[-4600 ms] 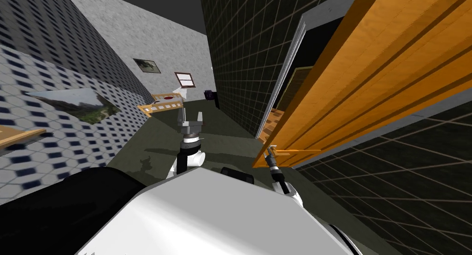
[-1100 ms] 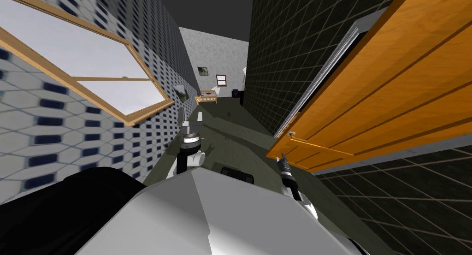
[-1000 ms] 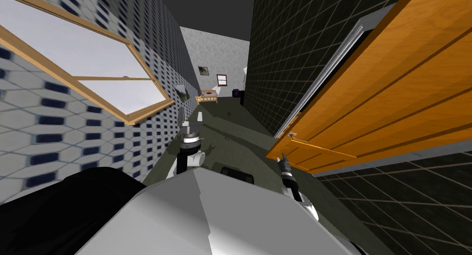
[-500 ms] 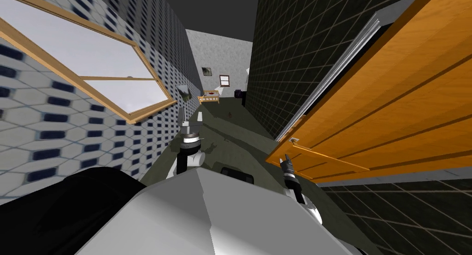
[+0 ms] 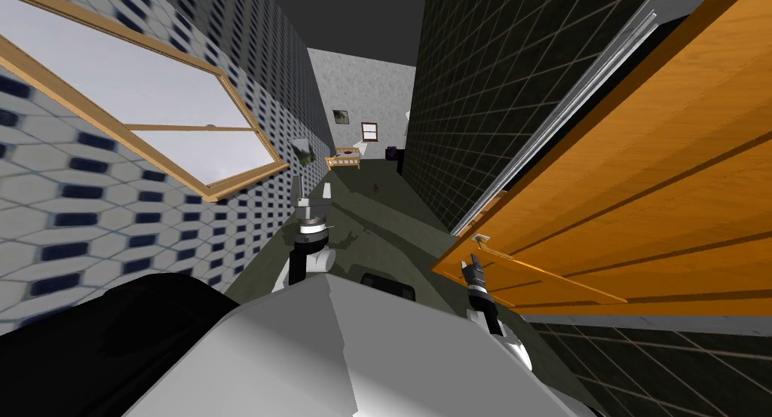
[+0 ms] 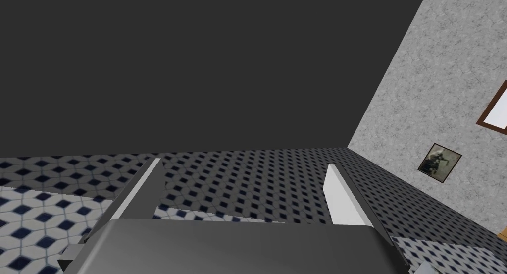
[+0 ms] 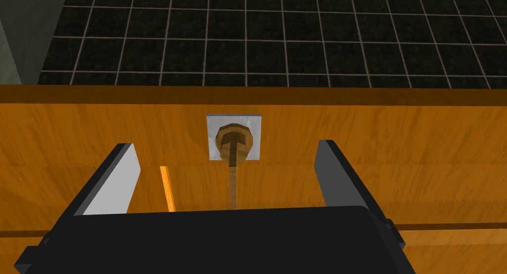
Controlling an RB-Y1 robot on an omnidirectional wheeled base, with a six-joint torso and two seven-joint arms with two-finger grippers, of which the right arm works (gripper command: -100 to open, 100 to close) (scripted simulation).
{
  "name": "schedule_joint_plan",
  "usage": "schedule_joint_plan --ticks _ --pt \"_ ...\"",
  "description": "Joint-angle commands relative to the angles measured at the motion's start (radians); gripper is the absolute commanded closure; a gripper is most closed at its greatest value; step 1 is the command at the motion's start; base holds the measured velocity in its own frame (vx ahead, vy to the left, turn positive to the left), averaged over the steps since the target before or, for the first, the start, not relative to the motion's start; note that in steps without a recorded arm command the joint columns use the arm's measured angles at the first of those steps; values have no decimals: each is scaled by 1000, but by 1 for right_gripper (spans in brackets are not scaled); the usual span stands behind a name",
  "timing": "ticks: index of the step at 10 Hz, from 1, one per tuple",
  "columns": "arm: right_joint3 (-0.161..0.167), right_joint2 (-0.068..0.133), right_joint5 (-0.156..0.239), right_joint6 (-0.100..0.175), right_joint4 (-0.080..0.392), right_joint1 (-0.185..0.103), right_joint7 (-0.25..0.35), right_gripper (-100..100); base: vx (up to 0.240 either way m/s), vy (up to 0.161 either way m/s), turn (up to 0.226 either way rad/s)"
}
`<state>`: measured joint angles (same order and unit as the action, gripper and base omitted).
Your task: Pull the door open
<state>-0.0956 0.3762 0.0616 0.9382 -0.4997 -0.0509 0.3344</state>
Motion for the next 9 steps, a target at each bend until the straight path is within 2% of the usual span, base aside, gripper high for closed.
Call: schedule_joint_plan --ticks 1,9 --pt "-10 0 5 -6 -7 6 -4 -100 148 -167 47" --pt "-44 8 21 -11 2 11 -10 -100 119 -151 33"
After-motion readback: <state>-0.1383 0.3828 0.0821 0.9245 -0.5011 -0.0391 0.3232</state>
